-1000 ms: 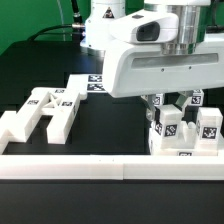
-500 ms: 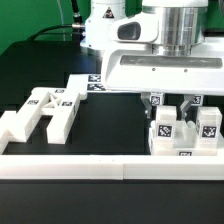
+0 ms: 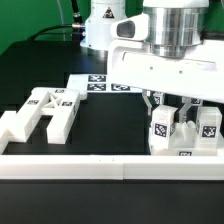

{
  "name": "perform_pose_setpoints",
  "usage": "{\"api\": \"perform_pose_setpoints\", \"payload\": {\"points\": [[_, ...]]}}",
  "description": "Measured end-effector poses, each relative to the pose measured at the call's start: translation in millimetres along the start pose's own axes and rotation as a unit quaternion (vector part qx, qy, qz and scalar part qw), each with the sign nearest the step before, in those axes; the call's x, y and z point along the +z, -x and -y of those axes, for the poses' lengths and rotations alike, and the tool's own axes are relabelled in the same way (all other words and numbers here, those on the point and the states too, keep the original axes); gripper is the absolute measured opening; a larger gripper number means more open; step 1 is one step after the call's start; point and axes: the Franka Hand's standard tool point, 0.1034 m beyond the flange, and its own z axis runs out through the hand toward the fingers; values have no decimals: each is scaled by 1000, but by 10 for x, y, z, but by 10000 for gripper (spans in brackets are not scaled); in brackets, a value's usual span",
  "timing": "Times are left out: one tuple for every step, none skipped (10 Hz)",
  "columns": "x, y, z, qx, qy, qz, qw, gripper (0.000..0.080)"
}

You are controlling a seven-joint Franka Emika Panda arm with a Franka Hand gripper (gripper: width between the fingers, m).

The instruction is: Assemble chair

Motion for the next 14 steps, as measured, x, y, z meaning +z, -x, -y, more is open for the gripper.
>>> {"api": "perform_pose_setpoints", "payload": {"points": [[0, 0, -1, -1, 0, 0, 1000, 291], [1, 1, 0, -3, 0, 0, 1000, 404], [2, 4, -2, -19, 1, 1, 1000, 404], [1, 4, -3, -52, 1, 1, 999, 537], [1, 2, -5, -92, 1, 1, 996, 626], [0, -2, -6, -129, 1, 1, 992, 642], [0, -6, -11, -179, 2, 1, 984, 642], [-1, -9, -13, -225, 4, 0, 974, 648], [-1, -13, -17, -270, 5, -1, 963, 648], [-1, -14, -19, -292, 5, -1, 956, 649], [-1, -18, -23, -329, 5, 0, 944, 649], [-1, -20, -25, -360, 6, -1, 933, 649], [-2, -21, -23, -394, 9, -1, 919, 649], [-6, -24, -18, -421, 10, -2, 907, 649]]}}
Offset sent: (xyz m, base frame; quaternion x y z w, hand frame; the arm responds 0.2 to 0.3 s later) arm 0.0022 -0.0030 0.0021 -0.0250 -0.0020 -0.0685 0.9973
